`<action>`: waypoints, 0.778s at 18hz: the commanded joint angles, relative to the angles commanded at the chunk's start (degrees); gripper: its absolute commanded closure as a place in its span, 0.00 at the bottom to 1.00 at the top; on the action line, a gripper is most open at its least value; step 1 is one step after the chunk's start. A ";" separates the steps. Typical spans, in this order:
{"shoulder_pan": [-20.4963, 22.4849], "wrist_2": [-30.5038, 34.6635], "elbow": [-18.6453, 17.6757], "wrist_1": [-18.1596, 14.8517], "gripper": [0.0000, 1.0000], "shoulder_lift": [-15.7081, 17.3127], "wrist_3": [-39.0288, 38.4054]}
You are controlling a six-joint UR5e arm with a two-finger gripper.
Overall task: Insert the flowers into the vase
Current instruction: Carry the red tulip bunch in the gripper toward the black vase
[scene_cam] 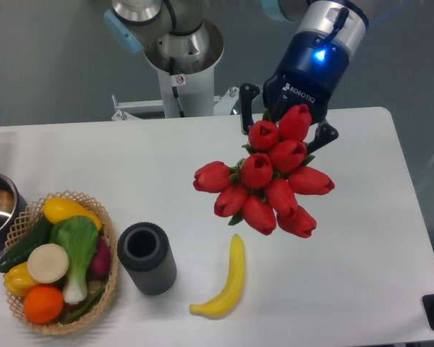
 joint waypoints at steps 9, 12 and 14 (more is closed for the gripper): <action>-2.55 0.00 -0.62 0.09 0.75 -0.44 1.23; -5.00 0.00 -0.53 1.14 0.75 -1.31 1.93; -6.67 0.09 -0.26 2.80 0.75 -2.45 1.93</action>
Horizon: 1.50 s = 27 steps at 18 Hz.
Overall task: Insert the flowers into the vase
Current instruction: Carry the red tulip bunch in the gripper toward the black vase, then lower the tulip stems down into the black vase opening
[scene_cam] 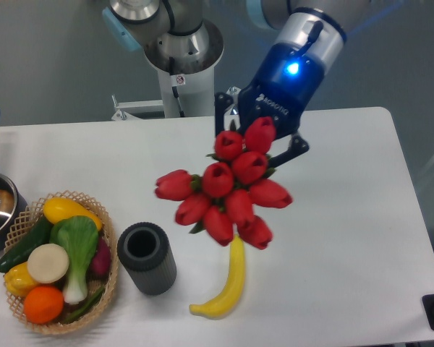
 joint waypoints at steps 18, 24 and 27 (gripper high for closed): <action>-9.23 -2.28 1.67 4.93 0.74 -5.80 4.57; -10.90 -2.28 1.50 4.93 0.74 -7.39 4.66; -10.99 -2.29 1.76 4.93 0.75 -8.00 4.66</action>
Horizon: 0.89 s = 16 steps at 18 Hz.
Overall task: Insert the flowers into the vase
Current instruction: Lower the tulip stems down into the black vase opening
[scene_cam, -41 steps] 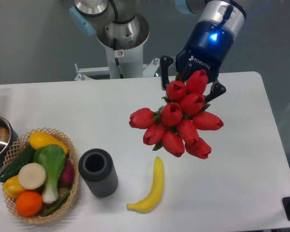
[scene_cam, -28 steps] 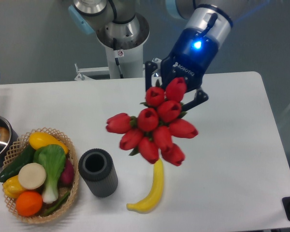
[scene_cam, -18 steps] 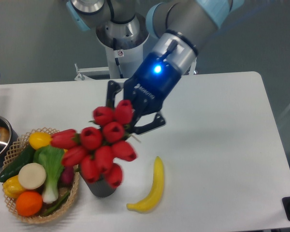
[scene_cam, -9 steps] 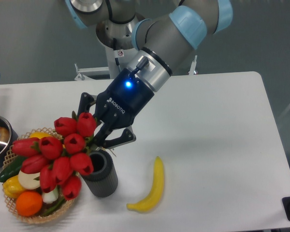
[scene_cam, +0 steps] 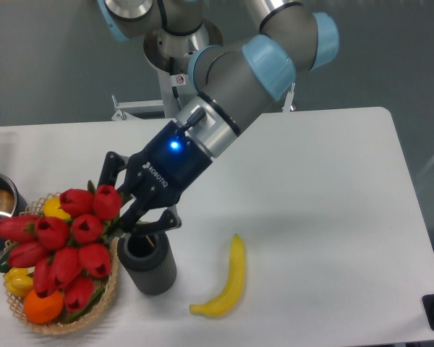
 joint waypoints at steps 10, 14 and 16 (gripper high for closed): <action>-0.79 0.00 1.58 0.00 0.74 -2.72 0.09; -1.49 0.00 0.88 0.00 0.74 -3.52 0.35; -1.49 0.00 1.05 0.09 0.74 -3.87 0.96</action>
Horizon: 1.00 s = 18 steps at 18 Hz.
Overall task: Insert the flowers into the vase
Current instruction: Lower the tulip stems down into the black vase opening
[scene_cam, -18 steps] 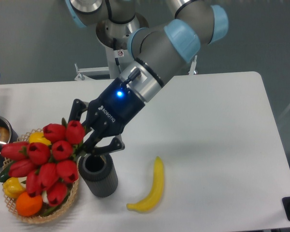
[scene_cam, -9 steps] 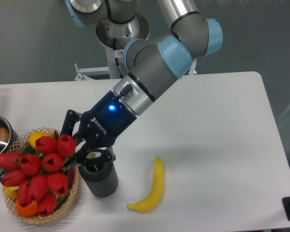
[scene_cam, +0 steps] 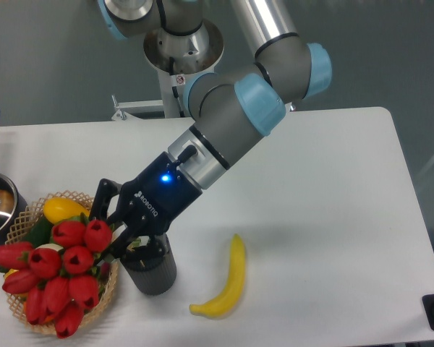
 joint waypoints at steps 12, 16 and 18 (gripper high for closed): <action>0.44 -0.09 -4.30 -0.09 0.72 -0.09 1.23; 0.97 -0.09 -5.36 -0.09 0.72 0.00 2.55; 1.14 -0.09 -5.45 0.00 0.72 -0.09 3.07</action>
